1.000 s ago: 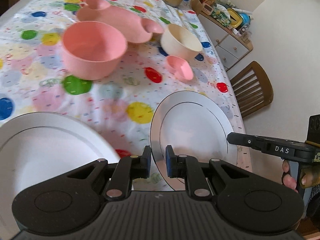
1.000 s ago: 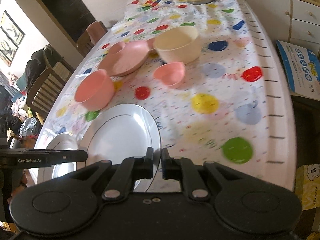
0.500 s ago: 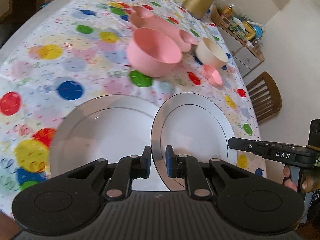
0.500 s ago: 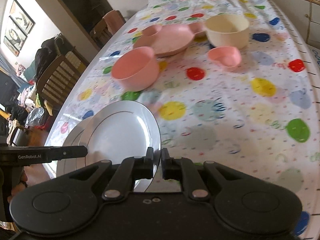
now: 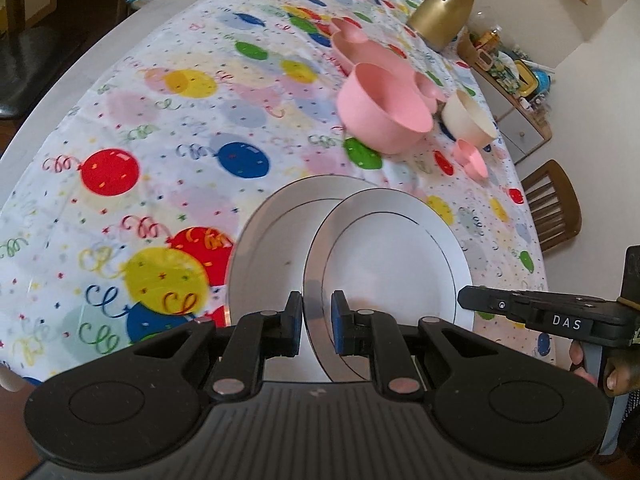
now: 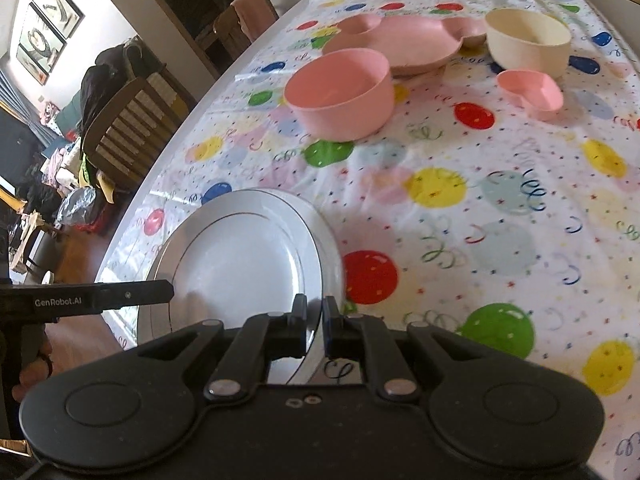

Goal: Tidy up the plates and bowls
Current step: 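Carry the small white plate with the left gripper onto the large white plate, then open the left gripper to release the small plate and withdraw, then reach the left gripper to the pink bear-shaped plate rim and close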

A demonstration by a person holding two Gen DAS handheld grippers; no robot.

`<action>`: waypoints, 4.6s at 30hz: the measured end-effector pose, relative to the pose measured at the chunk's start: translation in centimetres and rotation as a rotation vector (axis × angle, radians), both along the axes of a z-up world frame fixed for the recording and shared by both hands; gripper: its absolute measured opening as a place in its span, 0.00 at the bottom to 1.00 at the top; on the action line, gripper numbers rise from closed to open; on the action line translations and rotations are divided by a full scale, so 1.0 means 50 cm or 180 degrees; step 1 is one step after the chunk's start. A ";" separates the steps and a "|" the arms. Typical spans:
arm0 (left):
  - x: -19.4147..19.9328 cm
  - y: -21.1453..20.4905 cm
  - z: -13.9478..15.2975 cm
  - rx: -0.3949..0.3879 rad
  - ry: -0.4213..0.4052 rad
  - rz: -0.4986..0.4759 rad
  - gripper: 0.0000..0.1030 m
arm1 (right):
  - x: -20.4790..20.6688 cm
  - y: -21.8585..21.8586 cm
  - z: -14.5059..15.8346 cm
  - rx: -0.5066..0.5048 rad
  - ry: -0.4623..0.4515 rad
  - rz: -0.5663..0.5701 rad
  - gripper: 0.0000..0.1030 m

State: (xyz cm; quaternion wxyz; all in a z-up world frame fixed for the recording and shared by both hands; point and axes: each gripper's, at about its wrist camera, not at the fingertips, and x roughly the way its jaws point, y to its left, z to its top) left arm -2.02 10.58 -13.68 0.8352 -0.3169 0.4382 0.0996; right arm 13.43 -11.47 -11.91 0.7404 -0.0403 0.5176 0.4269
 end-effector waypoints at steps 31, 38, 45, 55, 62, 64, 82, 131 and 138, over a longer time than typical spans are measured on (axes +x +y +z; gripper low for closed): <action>0.017 0.032 -0.028 -0.0088 0.0306 -0.0131 0.14 | -0.019 0.046 -0.030 -0.0302 0.0084 -0.0058 0.09; 0.021 0.052 -0.022 -0.0143 0.0339 -0.0248 0.14 | -0.023 0.056 -0.026 -0.0379 0.0068 -0.0043 0.13; 0.014 0.070 0.009 -0.0021 0.0270 -0.0244 0.14 | -0.025 0.053 -0.008 -0.0411 -0.0039 -0.0050 0.16; 0.016 0.031 0.095 0.0352 -0.0091 -0.0392 0.14 | -0.053 0.048 0.054 -0.0327 -0.0359 -0.0066 0.22; 0.039 -0.003 0.163 0.0618 -0.0411 -0.0496 0.14 | -0.076 0.039 0.122 -0.0182 -0.0696 -0.0135 0.28; 0.046 -0.011 0.178 0.0682 -0.0486 -0.0521 0.14 | -0.079 0.036 0.140 -0.0146 -0.0809 -0.0178 0.30; 0.156 -0.058 0.260 0.0986 -0.0839 -0.0499 0.16 | -0.043 0.030 0.249 0.0133 -0.1514 -0.0559 0.68; 0.693 0.173 0.028 0.1160 0.0134 0.0031 0.78 | 0.466 0.204 -0.017 -0.0237 -0.0292 -0.1284 0.68; 0.723 0.191 -0.009 0.1132 0.0287 0.0077 0.78 | 0.492 0.202 -0.037 -0.0263 -0.0183 -0.1392 0.51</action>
